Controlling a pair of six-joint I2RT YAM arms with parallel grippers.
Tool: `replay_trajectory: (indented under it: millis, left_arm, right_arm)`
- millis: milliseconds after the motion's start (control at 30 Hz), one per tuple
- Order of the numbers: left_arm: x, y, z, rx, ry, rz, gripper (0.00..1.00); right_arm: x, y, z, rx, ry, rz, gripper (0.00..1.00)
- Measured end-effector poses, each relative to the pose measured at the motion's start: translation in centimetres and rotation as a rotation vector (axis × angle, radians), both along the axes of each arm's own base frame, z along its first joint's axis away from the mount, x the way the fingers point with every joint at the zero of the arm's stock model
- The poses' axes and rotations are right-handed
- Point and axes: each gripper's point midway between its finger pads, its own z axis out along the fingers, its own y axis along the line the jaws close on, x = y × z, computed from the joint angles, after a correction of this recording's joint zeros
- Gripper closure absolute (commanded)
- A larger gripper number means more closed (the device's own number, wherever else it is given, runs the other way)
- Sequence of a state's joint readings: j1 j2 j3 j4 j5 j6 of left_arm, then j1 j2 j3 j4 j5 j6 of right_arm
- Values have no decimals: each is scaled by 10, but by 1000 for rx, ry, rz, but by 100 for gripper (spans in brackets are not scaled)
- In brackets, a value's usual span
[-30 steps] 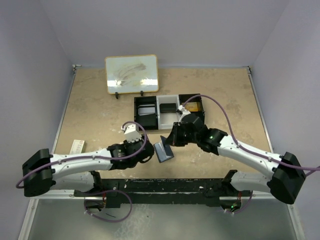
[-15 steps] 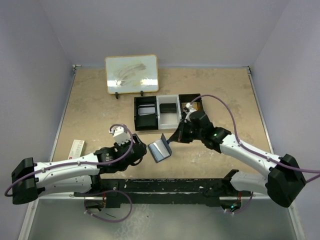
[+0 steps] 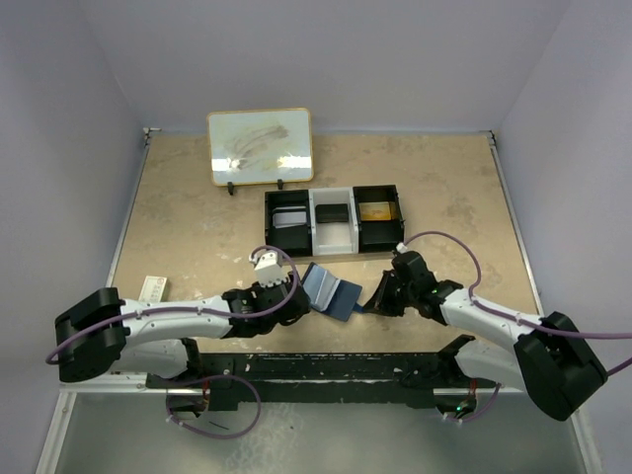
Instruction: Take the credit cards out of the card holder
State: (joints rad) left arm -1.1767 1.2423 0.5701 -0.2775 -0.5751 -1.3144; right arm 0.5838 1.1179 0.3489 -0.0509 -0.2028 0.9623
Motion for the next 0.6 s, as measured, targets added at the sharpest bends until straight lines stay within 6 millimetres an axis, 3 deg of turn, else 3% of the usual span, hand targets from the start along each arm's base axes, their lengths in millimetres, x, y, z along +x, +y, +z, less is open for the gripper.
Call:
replay_trajectory:
  millis: [100, 367, 600]
  left_arm:
    - [1, -4, 1, 10, -4, -17, 39]
    - [14, -27, 29, -20, -61, -62, 43]
    - [25, -25, 15, 17, -32, -69, 46]
  right_arm:
    - [2, 1, 2, 9, -14, -3, 100]
    - [3, 0, -1, -2, -17, 5, 100]
    - [4, 1, -1, -2, -28, 12, 100]
